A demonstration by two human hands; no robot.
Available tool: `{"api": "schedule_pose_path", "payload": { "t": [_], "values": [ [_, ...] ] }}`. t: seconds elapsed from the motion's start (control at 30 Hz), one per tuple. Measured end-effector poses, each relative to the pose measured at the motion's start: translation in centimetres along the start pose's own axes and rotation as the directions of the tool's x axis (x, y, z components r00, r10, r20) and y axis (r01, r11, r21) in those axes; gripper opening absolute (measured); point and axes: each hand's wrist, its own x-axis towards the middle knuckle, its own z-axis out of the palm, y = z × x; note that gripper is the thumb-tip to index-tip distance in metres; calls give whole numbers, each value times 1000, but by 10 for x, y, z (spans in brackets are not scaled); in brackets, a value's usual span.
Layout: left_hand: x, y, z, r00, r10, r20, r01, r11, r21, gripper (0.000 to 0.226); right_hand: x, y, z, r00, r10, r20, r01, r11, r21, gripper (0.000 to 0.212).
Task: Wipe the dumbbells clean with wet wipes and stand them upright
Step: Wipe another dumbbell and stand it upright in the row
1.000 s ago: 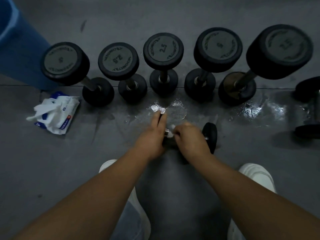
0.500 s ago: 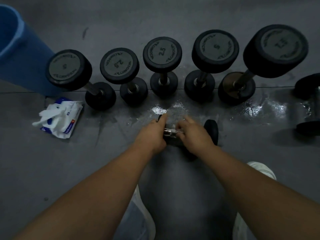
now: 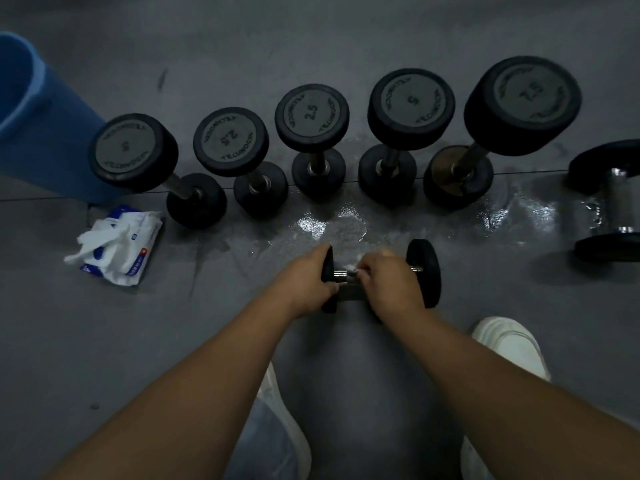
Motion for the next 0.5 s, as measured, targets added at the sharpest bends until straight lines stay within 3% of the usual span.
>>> {"api": "schedule_pose_path", "payload": {
  "t": [0.07,0.17,0.2,0.3,0.43,0.5],
  "values": [
    [-1,4,8,999,10,48,-13,999,53,91,0,-5,1,993,-71,98,77,995,-64,15],
    [-6,0,27,996,-19,86,9,994,111,117,2,0,-1,999,-21,-32,19,999,-39,14],
    [-6,-2,32,999,-8,52,2,993,114,118,4,3,0,999,-2,-41,1,1000,-26,14],
    [-3,-1,34,1000,-11,1,11,994,109,111,10,4,-8,992,-53,111,59,996,-60,14],
    [8,8,18,994,-90,55,82,988,134,114,14,9,-12,999,6,33,-5,1000,-21,14],
    [12,12,11,993,-92,80,82,990,111,115,9,4,-9,983,-73,168,75,997,-4,17]
  ]
}}
